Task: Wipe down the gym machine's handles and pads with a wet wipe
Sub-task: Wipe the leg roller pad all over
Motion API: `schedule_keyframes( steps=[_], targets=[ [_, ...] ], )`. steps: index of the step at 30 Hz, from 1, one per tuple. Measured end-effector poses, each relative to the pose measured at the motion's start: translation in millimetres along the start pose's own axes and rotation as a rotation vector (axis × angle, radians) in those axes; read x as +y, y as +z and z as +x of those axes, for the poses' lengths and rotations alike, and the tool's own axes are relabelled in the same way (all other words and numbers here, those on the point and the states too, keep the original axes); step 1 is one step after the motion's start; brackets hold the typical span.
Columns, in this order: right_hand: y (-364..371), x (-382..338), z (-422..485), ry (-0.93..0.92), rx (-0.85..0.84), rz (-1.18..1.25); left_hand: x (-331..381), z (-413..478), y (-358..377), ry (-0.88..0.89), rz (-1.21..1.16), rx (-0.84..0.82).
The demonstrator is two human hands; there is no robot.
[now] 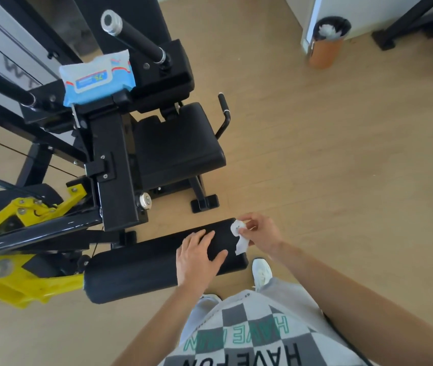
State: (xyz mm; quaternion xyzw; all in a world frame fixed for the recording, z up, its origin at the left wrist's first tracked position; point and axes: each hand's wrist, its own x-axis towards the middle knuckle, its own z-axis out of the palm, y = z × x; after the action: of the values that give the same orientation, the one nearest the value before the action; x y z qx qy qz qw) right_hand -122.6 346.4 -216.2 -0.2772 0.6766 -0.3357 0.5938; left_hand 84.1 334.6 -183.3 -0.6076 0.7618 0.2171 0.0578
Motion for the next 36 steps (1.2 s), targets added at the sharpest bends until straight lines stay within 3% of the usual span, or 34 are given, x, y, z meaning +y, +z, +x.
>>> schedule_keyframes(
  steps=[9, 18, 24, 29, 31, 36],
  targets=[
    [3, 12, -1, 0.004, 0.045, -0.186, -11, 23, 6, 0.107, 0.135, -0.190],
    [-8, 19, -15, 0.025, -0.013, -0.184, -19, 60, -7, 0.050, -0.105, -0.244],
    [-22, 24, -3, 0.057, 0.222, -0.077, -12, 37, 2, 0.142, -0.193, 0.072],
    [-16, 18, 6, 0.023, 0.322, -0.007, -22, 4, 17, 0.203, -0.121, 0.125],
    [-9, 18, 8, 0.020, 0.296, -0.055, -27, -5, 22, 0.212, -0.043, 0.089],
    [6, 20, -6, -0.004, 0.039, -0.113, -27, -11, 29, 0.222, 0.069, 0.030]
  ],
)
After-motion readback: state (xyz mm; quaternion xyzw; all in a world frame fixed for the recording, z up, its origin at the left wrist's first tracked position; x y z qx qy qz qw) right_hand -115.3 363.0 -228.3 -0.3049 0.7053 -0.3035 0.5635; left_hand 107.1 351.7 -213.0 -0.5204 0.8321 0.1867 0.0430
